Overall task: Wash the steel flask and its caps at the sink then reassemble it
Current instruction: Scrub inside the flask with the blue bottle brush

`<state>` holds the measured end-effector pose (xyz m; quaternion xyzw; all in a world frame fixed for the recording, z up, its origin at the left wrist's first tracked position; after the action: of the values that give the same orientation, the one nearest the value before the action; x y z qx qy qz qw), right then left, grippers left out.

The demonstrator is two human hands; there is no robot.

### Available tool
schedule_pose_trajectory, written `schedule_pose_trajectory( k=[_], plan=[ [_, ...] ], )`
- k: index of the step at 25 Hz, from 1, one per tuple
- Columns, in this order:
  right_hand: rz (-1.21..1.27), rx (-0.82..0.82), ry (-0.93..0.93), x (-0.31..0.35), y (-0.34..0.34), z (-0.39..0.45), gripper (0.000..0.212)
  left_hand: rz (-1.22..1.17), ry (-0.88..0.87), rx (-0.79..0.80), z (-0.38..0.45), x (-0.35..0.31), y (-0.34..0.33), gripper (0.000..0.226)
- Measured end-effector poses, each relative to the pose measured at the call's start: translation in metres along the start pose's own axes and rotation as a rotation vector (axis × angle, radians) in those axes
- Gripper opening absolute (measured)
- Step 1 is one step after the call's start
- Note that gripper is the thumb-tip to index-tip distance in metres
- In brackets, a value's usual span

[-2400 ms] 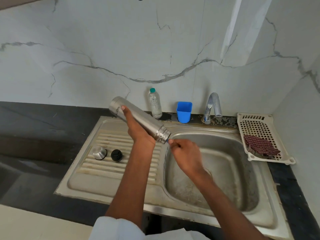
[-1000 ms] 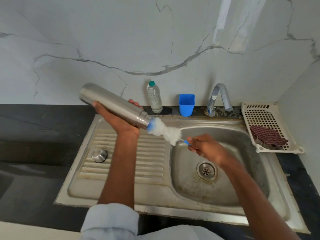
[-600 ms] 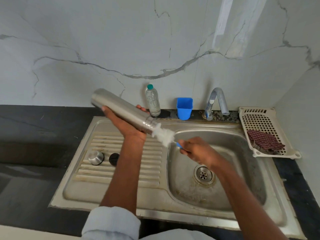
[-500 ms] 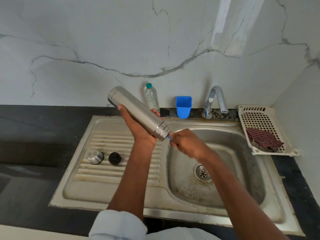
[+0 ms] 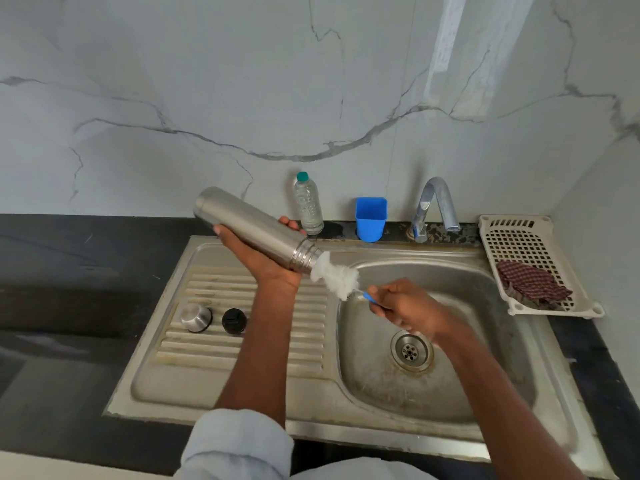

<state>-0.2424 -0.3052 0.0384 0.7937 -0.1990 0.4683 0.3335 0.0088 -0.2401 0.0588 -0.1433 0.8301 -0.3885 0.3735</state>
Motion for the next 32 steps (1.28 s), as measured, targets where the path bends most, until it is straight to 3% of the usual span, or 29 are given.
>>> schedule_pose_trajectory(
  k=[3, 8, 10, 12, 15, 18, 21, 24, 26, 27, 30, 32],
  plan=[
    [-0.205, -0.183, 0.192, 0.026, 0.002, 0.010, 0.052, 0.029, -0.043, -0.050, 0.004, -0.001, 0.017, 0.094],
    [-0.623, -0.499, 0.378, 0.028, 0.011, -0.007, 0.055, 0.023, 0.084, -0.270, 0.008, -0.008, 0.038, 0.080],
    [-0.678, -0.546, 0.346, 0.034, 0.004, -0.012, 0.049, -0.007, -0.056, -0.359, 0.003, -0.019, 0.040, 0.078],
    [-0.554, -0.498, 0.209, 0.035, 0.002, -0.001, 0.046, -0.069, -0.096, -0.239, 0.003, -0.020, 0.029, 0.081],
    [-0.183, -0.253, -0.021, 0.045, -0.036, 0.015, 0.040, 0.004, 0.063, -0.001, -0.008, 0.011, 0.003, 0.088],
    [0.057, -0.133, -0.145, 0.039, -0.047, 0.008, 0.046, 0.083, 0.094, 0.051, -0.009, 0.022, 0.002, 0.097],
    [-0.356, -0.429, 0.039, 0.023, 0.003, -0.008, 0.053, 0.108, 0.132, -0.100, 0.003, 0.002, 0.025, 0.088],
    [-0.685, -0.599, 0.168, 0.047, -0.010, -0.022, 0.043, 0.084, 0.144, -0.300, -0.005, 0.013, 0.038, 0.083],
    [-0.737, -0.595, 0.247, 0.074, -0.034, -0.019, 0.037, 0.142, 0.075, -0.314, -0.014, 0.024, 0.028, 0.089],
    [-0.649, -0.570, 0.242, 0.077, -0.032, -0.013, 0.038, 0.120, 0.076, -0.264, -0.015, 0.026, 0.019, 0.093],
    [-0.091, -0.150, -0.035, 0.037, -0.019, 0.001, 0.047, 0.038, 0.044, -0.016, -0.002, -0.004, 0.001, 0.103],
    [0.038, -0.026, -0.097, 0.015, -0.013, -0.006, 0.049, 0.026, -0.019, 0.033, 0.002, -0.025, 0.005, 0.098]
  ],
)
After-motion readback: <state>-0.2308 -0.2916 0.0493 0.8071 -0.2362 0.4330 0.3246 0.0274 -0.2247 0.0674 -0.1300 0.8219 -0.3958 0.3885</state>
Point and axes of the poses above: each hand's wrist, its own z-axis towards the middle knuckle, its own y-axis out of the back of the hand, x = y × z, the point moved 10 cm from there along z, towards the middle knuckle, and after that the axes turned 11 degrees about -x, right-handed, at the moved point
